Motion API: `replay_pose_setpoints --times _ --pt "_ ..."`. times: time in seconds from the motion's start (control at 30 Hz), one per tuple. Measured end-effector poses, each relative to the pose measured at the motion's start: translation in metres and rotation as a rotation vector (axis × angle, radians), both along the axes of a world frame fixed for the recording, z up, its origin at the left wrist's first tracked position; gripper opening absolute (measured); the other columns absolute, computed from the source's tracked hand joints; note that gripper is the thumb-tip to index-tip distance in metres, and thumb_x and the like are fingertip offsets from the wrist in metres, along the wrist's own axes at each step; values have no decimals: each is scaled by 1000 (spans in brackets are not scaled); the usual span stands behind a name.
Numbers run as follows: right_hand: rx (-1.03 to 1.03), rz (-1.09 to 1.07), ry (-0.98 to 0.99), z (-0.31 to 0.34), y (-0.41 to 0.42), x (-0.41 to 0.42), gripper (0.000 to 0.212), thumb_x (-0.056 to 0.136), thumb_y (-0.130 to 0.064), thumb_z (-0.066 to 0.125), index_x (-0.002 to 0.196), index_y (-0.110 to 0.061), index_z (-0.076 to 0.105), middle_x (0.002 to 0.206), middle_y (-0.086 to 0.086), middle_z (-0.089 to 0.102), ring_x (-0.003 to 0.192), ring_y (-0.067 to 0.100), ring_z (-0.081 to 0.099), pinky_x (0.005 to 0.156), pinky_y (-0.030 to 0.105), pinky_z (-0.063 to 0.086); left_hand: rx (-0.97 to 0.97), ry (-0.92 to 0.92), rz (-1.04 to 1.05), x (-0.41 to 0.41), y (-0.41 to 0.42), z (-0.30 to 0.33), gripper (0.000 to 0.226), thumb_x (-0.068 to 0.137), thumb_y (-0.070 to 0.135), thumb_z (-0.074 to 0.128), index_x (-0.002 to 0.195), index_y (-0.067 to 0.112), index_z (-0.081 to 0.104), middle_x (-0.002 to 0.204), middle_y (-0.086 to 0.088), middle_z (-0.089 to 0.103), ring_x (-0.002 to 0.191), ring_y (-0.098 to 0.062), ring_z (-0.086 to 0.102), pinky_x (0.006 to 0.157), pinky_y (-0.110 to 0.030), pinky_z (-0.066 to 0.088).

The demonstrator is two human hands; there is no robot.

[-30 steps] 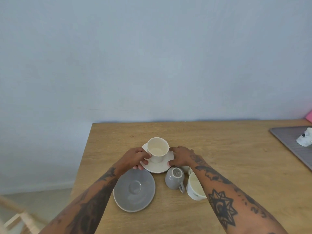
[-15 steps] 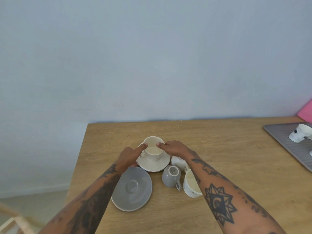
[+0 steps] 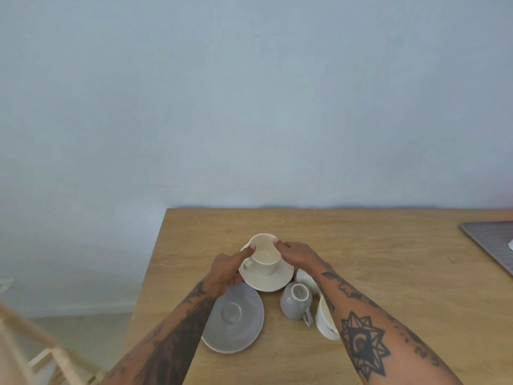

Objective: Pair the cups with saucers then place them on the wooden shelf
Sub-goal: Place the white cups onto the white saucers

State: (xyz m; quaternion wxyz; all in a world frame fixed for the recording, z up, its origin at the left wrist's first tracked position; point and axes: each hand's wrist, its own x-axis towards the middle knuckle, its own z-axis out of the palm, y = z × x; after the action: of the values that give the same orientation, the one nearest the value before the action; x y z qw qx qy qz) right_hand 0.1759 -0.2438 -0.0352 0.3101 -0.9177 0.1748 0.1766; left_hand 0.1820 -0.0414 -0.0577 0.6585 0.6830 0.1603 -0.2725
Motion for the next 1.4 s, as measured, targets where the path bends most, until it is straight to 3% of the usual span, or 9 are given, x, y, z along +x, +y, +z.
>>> replay_pose_setpoints --times 0.13,0.27,0.4,0.5,0.73,0.9,1.03,1.3,1.4 --pt "43 -17 12 4 4 0 78 92 -74 29 143 -20 55 153 10 46 141 33 41 116 51 31 5 -7 25 0 2 2 57 71 51 85 96 1 73 98 -18 77 80 -26 71 85 -41 62" --pt "91 0 22 5 4 1 80 91 -75 31 142 -19 56 152 9 48 139 32 43 115 50 33 -16 -2 43 -5 2 6 58 73 50 84 102 1 72 94 -14 75 78 -25 69 64 -31 58" --pt "148 -12 9 7 -1 1 79 91 -73 35 139 -16 59 151 12 49 137 32 46 114 48 37 -30 0 66 -10 1 7 58 73 50 84 101 0 73 92 -15 75 81 -27 68 73 -35 58" --pt "197 -26 -32 12 -4 2 75 93 -70 39 141 -15 58 153 12 46 140 32 43 114 44 36 -42 -13 107 -9 -2 12 52 72 49 85 93 3 73 82 -12 74 73 -25 68 64 -30 58" --pt "295 -81 -171 46 -24 2 66 90 -67 48 127 -16 68 140 12 59 126 29 55 105 40 46 -58 -105 112 4 -19 46 55 68 52 86 90 4 71 86 -11 74 76 -25 68 65 -30 58" --pt "318 -188 -301 79 -73 -21 59 86 -69 51 114 -22 74 127 5 66 117 24 60 103 45 49 -101 -136 39 0 -71 77 57 67 53 87 90 5 70 85 -12 72 79 -25 68 71 -32 59" --pt "285 -273 -357 94 -135 -54 57 80 -73 52 102 -25 74 117 1 68 108 22 62 99 43 52 -130 -129 -77 -21 -133 91 58 68 55 85 93 5 70 85 -11 72 76 -25 68 64 -29 57" --pt "257 -434 -290 69 -233 -131 54 73 -77 53 91 -30 74 113 3 70 105 26 66 98 43 53 -125 -33 -233 -84 -236 73 61 75 50 82 108 1 69 91 -11 68 78 -25 64 65 -31 56" --pt "275 -473 -243 47 -247 -154 53 72 -78 52 89 -32 72 111 2 71 99 24 67 92 38 55 -95 -15 -264 -103 -250 62 62 78 47 81 116 0 67 107 -16 71 85 -28 67 65 -33 58"
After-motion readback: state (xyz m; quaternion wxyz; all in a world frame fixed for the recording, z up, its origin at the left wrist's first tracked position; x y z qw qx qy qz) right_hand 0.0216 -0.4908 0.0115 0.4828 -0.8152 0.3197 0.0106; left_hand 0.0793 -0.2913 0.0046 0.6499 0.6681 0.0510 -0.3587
